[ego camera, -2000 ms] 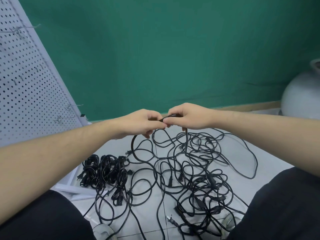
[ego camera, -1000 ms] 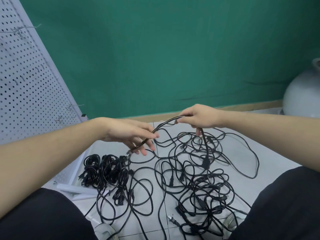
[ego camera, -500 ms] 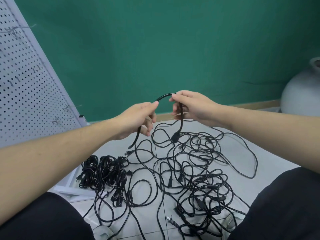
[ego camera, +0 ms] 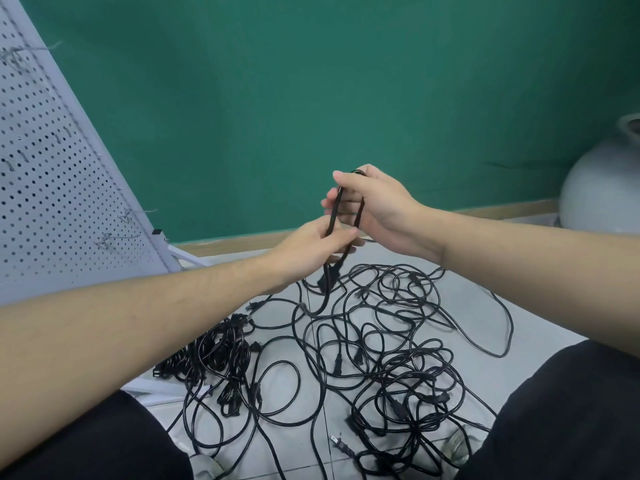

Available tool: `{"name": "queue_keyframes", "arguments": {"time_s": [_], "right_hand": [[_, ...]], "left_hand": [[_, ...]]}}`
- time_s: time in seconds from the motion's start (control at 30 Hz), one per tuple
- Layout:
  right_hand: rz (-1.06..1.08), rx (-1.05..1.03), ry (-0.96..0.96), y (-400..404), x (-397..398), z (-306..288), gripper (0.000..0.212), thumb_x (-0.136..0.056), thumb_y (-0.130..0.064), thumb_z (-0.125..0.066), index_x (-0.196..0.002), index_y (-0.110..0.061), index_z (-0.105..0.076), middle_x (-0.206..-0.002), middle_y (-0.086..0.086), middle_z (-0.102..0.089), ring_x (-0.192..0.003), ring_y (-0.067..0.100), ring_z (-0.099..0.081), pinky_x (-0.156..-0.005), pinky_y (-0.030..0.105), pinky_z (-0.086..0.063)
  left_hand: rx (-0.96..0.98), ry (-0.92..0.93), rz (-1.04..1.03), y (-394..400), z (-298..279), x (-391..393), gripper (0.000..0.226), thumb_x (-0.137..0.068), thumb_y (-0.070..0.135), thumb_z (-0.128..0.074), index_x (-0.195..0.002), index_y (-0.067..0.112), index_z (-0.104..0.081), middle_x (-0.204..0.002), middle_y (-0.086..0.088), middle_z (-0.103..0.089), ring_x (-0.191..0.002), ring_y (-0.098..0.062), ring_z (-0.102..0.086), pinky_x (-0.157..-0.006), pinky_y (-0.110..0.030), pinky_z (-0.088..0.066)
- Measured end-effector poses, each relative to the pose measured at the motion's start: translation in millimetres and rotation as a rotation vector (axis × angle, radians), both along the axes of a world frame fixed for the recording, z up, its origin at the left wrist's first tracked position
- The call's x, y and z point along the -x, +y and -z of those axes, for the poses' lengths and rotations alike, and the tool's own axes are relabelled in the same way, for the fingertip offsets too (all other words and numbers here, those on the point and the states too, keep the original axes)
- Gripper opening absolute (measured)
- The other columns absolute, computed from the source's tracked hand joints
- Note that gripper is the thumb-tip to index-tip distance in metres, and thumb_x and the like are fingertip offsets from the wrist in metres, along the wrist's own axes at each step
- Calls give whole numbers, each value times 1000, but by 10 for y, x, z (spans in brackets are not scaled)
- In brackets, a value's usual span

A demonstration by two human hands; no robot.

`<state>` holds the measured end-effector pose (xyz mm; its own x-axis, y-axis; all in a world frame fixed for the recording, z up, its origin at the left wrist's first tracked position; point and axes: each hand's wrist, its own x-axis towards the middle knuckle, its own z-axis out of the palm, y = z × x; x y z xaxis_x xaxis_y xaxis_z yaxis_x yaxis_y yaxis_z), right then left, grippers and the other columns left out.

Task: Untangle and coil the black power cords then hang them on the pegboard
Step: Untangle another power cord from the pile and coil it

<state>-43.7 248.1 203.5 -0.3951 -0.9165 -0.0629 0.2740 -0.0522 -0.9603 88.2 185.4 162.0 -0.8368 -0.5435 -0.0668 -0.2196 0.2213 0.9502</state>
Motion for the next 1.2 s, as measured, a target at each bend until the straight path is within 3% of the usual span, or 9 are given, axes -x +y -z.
{"name": "queue_keyframes", "arguments": {"time_s": [0.1, 0.2, 0.37, 0.47, 0.63, 0.73, 0.87, 0.97, 1.2], "right_hand": [[-23, -28, -42, -7, 14, -20, 10, -103, -20, -56, -105, -12, -51, -71, 4, -60, -71, 22, -65, -94, 47, -55], [-37, -95, -49, -8, 66, -11, 21, -107, -28, -49, -97, -11, -57, -70, 4, -57, -67, 21, -60, -91, 47, -58], [52, -113, -174, -7, 169, 29, 35, -108, -33, -41, -78, -16, -46, -59, 1, -45, -55, 19, -49, -78, 42, -60], [97, -149, -180, -36, 143, 18, 39, -107, -39, -41, -73, -20, -43, -57, -3, -39, -53, 16, -44, -75, 37, -59], [47, -202, -32, -24, 253, 16, 52, -102, -64, -28, -102, -19, -54, -88, 5, -71, -83, 23, -64, -78, 38, -52], [-80, -208, 27, 50, 242, 142, 49, -102, -52, -32, -120, -15, -56, -101, 10, -72, -88, 25, -67, -94, 43, -51], [-325, -354, 372, 117, 93, 314, 48, -71, -55, -54, -110, -27, -64, -111, -5, -72, -108, 16, -63, -101, 44, -46], [-408, -404, 551, 135, 47, 353, 45, -86, -47, -64, -128, -32, -55, -130, -11, -61, -123, 10, -56, -108, 45, -46], [-446, -426, 524, 110, -22, 368, 34, -91, -51, -62, -118, -30, -62, -128, -13, -62, -129, 7, -51, -115, 45, -36]], "left_hand": [[-158, 37, 35, 46, 14, 24, 20, -109, 32, -46, -101, 15, -54, -98, -10, -76, -89, -29, -74, -90, -41, -54], [-227, 42, 61, 53, 30, 29, 28, -110, 34, -41, -90, 17, -52, -93, -12, -73, -84, -32, -69, -84, -39, -50], [-199, -82, 130, 81, 53, 54, 19, -110, 30, -43, -108, 28, -62, -103, -2, -76, -97, -14, -70, -85, -35, -44], [-93, -91, 152, 135, 58, 96, 21, -111, 31, -40, -122, 28, -58, -94, -5, -71, -82, -11, -70, -83, -32, -47], [-59, 62, 30, 118, 114, 127, 23, -113, 24, -32, -114, 27, -55, -75, 2, -46, -59, -13, -57, -72, -38, -47], [-106, 185, -110, 40, 72, 161, 26, -113, 26, -32, -121, 24, -56, -70, 5, -39, -54, -10, -43, -65, -33, -45], [-198, 310, -258, -41, -76, 188, 27, -113, 30, -30, -122, 30, -56, -68, 4, -34, -53, -10, -35, -59, -27, -35], [-331, 378, -316, -48, -180, 201, 26, -112, 37, -31, -119, 32, -56, -68, 6, -34, -54, -10, -29, -59, -26, -33], [-560, 467, -323, 4, -338, 273, 24, -111, 41, -37, -115, 35, -60, -66, 8, -33, -52, -10, -22, -57, -26, -36]]}}
